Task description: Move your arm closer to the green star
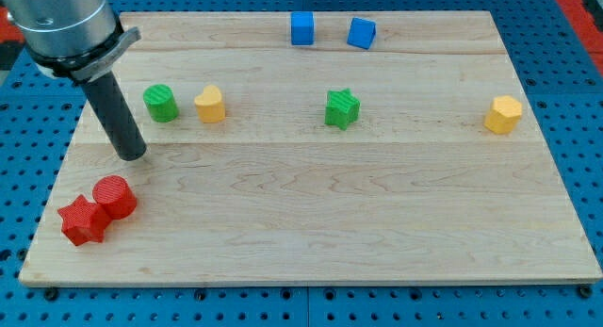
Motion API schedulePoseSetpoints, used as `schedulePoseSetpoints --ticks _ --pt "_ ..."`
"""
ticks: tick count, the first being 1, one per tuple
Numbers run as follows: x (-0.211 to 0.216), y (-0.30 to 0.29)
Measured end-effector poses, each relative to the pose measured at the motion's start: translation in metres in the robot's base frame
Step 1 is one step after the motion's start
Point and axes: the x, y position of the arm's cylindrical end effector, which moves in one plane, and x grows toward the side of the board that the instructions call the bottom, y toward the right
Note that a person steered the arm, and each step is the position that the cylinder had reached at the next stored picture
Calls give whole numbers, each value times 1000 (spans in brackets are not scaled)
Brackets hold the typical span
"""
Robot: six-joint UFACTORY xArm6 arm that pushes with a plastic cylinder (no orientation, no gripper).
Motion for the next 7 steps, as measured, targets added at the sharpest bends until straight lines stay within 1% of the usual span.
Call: schedulePoseSetpoints --ticks 3,5,7 --pt "-1 -28" --pt "-1 -26" --pt "-1 19"
